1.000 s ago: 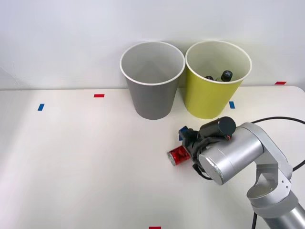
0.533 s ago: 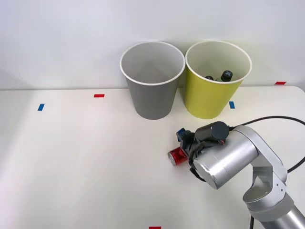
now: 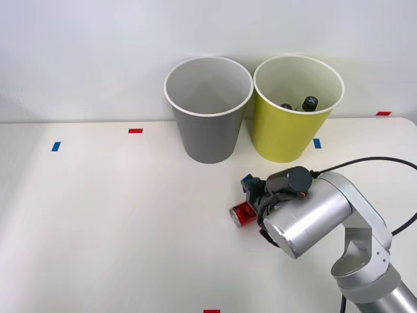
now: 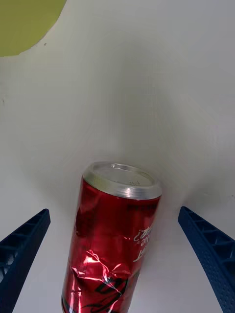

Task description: Put cans in the gray bin, plastic bottles in the light green bin

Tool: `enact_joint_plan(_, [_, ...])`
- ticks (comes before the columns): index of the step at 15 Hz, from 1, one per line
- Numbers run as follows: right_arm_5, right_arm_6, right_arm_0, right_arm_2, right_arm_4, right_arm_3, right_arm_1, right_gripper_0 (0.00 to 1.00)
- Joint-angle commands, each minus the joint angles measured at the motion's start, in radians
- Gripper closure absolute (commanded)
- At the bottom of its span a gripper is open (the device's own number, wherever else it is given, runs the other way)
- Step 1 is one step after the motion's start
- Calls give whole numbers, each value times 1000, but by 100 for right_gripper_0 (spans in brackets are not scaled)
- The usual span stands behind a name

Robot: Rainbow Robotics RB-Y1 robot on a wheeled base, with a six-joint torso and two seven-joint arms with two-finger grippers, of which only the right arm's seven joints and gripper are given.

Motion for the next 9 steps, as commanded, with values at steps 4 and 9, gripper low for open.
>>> enact_joint_plan(4, [-25, 53, 0, 15, 8, 0, -21, 100])
enact_joint_plan(9, [-29, 96, 3, 17, 21, 0, -24, 100])
